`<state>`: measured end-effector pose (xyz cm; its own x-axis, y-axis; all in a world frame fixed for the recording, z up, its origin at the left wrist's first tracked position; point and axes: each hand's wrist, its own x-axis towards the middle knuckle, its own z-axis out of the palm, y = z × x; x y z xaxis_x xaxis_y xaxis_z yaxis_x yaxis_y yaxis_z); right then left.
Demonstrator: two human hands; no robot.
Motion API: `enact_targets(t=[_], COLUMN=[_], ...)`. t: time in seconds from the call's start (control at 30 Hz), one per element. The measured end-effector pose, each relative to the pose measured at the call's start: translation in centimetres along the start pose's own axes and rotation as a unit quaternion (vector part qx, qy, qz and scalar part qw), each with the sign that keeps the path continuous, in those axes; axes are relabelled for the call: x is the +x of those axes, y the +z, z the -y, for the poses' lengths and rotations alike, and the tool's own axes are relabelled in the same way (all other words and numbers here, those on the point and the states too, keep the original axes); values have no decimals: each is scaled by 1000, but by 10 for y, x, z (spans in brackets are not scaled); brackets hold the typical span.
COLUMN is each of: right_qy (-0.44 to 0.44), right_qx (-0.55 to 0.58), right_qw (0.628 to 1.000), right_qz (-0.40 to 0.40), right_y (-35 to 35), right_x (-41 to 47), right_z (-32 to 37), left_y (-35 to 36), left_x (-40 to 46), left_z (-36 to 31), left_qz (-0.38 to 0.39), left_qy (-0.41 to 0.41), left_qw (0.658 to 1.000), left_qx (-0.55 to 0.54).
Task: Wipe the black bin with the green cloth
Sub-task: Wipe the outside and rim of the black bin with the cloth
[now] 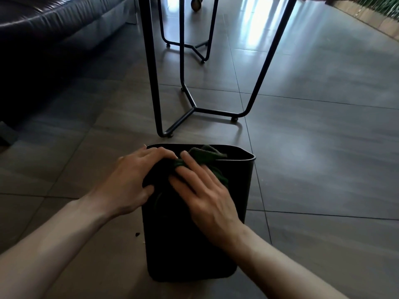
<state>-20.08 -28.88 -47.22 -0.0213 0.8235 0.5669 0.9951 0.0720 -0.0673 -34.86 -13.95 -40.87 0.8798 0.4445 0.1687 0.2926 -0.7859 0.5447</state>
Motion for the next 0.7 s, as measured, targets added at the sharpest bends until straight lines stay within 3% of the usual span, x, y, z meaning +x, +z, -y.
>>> enact_targets(t=[0.17, 0.37, 0.5, 0.7], right_qy=[-22, 86, 25, -53], right_qx=[-24, -11, -1, -68], right_qw=[999, 996, 1000, 993], right_qz=[31, -24, -11, 76], right_y=[0, -3, 17, -10], right_x=[-43, -35, -23, -101], right_z=[-8, -11, 9, -13], left_y=[-2, 0, 2, 1], left_x=[1, 3, 3, 3], left_z=[1, -2, -3, -3], left_qz=[4, 1, -2, 12], left_qy=[-9, -12, 3, -9], left_qw=[1000, 1000, 1000, 1000], left_qx=[-6, -4, 2, 15])
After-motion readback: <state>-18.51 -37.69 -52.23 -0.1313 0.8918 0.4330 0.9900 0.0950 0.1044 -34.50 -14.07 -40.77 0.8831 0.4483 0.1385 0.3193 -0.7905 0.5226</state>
